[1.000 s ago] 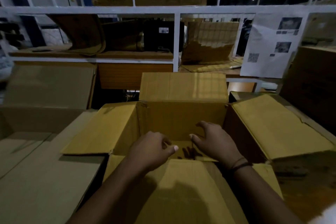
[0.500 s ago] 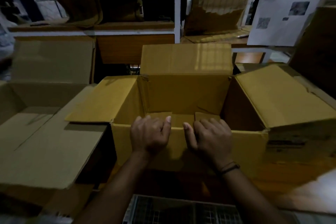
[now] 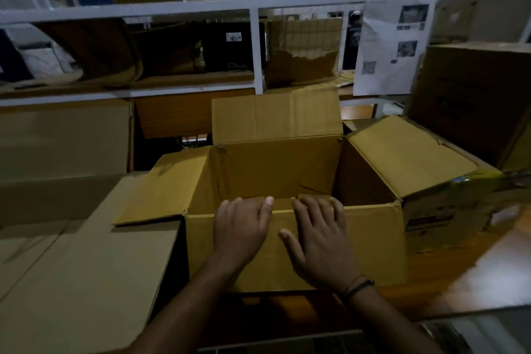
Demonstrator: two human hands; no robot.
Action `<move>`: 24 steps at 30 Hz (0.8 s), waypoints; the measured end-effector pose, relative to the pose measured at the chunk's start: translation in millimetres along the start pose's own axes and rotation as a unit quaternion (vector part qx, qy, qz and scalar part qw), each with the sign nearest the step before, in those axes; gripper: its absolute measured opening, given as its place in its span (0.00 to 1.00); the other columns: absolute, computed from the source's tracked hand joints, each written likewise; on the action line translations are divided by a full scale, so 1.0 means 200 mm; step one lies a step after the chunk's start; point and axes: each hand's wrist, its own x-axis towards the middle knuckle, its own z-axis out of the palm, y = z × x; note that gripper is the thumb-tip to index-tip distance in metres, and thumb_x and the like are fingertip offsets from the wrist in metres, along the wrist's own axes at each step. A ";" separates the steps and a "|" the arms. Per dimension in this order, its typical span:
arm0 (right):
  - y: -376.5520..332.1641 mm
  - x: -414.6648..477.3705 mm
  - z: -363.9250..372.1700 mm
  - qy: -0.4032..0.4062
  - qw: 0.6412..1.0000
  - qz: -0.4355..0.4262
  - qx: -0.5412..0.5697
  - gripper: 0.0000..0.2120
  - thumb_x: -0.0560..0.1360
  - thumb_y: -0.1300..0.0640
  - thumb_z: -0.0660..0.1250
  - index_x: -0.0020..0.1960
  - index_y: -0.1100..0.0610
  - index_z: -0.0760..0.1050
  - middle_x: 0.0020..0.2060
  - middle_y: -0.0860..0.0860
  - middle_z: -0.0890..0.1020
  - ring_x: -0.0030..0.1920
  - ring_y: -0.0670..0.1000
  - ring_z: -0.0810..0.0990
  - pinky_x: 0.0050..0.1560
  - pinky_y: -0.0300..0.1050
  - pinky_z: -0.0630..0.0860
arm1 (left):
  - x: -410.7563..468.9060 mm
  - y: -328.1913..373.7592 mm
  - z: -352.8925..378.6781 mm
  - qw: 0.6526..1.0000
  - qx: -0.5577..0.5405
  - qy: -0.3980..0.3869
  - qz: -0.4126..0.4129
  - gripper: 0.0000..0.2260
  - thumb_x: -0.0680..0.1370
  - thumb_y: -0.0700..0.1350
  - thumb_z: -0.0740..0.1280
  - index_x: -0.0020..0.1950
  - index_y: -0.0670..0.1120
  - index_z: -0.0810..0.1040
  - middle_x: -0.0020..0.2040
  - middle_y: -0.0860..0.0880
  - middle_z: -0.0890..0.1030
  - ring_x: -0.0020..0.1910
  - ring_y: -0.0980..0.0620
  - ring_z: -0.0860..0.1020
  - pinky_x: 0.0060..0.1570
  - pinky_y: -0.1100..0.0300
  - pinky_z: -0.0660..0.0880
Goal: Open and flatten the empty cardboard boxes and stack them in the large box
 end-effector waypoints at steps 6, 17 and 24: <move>-0.13 -0.16 -0.04 -0.049 0.998 -0.047 -0.019 0.50 0.77 0.25 0.56 0.85 0.56 0.47 0.84 0.59 0.45 0.83 0.62 0.42 0.79 0.69 0.46 | -0.10 0.00 -0.04 0.999 0.006 -0.025 0.032 0.23 0.85 0.59 0.48 0.59 0.54 0.81 0.53 0.55 0.82 0.52 0.54 0.75 0.58 0.51 0.69; -0.12 -0.23 -0.25 -0.094 0.973 -0.166 -0.126 0.38 0.76 0.25 0.56 0.79 0.46 0.65 0.76 0.54 0.72 0.74 0.58 0.72 0.74 0.69 0.59 | -0.16 0.06 -0.45 0.976 -0.057 -0.212 -0.015 0.25 0.82 0.67 0.54 0.77 0.60 0.68 0.80 0.56 0.65 0.81 0.50 0.55 0.79 0.41 0.39; -0.17 0.06 -0.57 0.143 0.987 -0.057 -0.050 0.20 0.81 0.44 0.64 0.67 0.53 0.79 0.62 0.51 0.83 0.64 0.53 0.80 0.74 0.66 0.64 | -0.20 0.16 -0.67 0.984 -0.112 0.132 0.040 0.16 0.80 0.62 0.63 0.63 0.57 0.80 0.71 0.53 0.75 0.76 0.48 0.66 0.75 0.37 0.56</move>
